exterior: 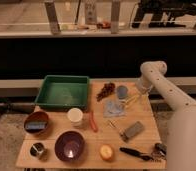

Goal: Place banana in metal cup

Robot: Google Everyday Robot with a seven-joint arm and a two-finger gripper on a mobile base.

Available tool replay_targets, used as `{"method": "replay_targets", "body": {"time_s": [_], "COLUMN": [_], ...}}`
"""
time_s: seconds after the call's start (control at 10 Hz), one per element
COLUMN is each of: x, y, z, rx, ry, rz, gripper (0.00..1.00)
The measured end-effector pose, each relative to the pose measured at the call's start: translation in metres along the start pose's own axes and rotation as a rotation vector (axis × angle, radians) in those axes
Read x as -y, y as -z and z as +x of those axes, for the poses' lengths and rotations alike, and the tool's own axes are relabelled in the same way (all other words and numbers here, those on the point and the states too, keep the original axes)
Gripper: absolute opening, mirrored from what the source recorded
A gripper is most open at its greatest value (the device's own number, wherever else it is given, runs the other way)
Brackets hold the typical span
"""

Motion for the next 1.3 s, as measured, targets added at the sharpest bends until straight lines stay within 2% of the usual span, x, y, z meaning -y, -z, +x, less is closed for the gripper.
{"method": "replay_targets", "body": {"time_s": [0.3,0.5,0.6,0.8,1.0,1.1,1.3], "x": [-0.008,-0.012,-0.009,0.000,0.001,0.001,-0.002], "y": [-0.011,-0.018,-0.018,-0.033,-0.043,-0.044,-0.047], "z": [0.002,0.006,0.005,-0.003,0.002,0.003,0.007], "rx": [0.004,0.042,0.048,0.064,0.073,0.072,0.064], "ry": [-0.031,-0.053,-0.055,-0.059,-0.098,-0.109,-0.130], "rz": [-0.024,-0.036,-0.040,-0.052,-0.058,-0.059,-0.061], "gripper": [0.80,0.80,0.80,0.80,0.79,0.76,0.57]}}
